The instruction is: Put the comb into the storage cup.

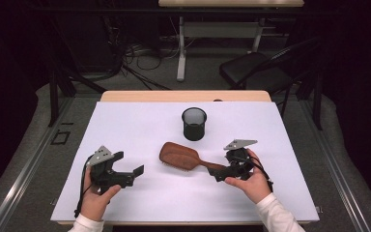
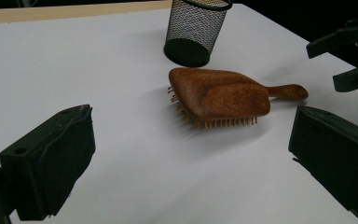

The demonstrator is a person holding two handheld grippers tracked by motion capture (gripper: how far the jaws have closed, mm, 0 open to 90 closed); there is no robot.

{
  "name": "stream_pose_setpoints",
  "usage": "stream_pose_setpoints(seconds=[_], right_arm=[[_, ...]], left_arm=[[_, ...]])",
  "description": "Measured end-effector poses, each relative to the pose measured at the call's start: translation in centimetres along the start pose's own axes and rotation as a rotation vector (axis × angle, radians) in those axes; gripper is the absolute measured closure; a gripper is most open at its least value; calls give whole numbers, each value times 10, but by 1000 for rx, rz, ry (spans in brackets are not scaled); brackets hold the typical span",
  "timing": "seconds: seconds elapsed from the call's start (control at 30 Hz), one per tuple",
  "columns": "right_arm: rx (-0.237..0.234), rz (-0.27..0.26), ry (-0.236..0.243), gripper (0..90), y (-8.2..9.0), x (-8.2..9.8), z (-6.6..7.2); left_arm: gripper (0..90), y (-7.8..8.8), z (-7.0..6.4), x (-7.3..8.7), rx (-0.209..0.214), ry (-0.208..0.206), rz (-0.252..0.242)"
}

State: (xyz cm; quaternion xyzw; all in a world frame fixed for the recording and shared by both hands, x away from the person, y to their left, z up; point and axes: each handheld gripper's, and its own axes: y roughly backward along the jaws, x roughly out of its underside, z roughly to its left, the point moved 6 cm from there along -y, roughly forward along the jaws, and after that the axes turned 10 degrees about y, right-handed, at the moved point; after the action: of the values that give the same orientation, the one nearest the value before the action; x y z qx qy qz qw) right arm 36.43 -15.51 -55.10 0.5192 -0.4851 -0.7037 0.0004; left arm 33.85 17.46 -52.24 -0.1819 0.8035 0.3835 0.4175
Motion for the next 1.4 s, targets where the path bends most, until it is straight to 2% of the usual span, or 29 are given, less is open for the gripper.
stream_pose_setpoints(seconds=[0.23, 0.43, 0.67, 1.1, 1.4], right_arm=[[-3, 14, 12, 0, -3, -2, -2], [-1, 19, 21, 0, -2, -5, -5], [-4, 39, 49, 1, -5, -9, -7], [3, 61, 77, 0, -10, -19, -13], [-4, 80, 90, 0, -15, -24, -15]], left_arm=[[5, -17, -8, -13, 22, -13, 24], [5, -31, -12, -23, 20, -25, 46], [5, -44, -16, -36, 31, -21, 51], [5, -64, -9, -61, 20, -8, 53], [5, -75, -4, -66, 33, 18, 65]])
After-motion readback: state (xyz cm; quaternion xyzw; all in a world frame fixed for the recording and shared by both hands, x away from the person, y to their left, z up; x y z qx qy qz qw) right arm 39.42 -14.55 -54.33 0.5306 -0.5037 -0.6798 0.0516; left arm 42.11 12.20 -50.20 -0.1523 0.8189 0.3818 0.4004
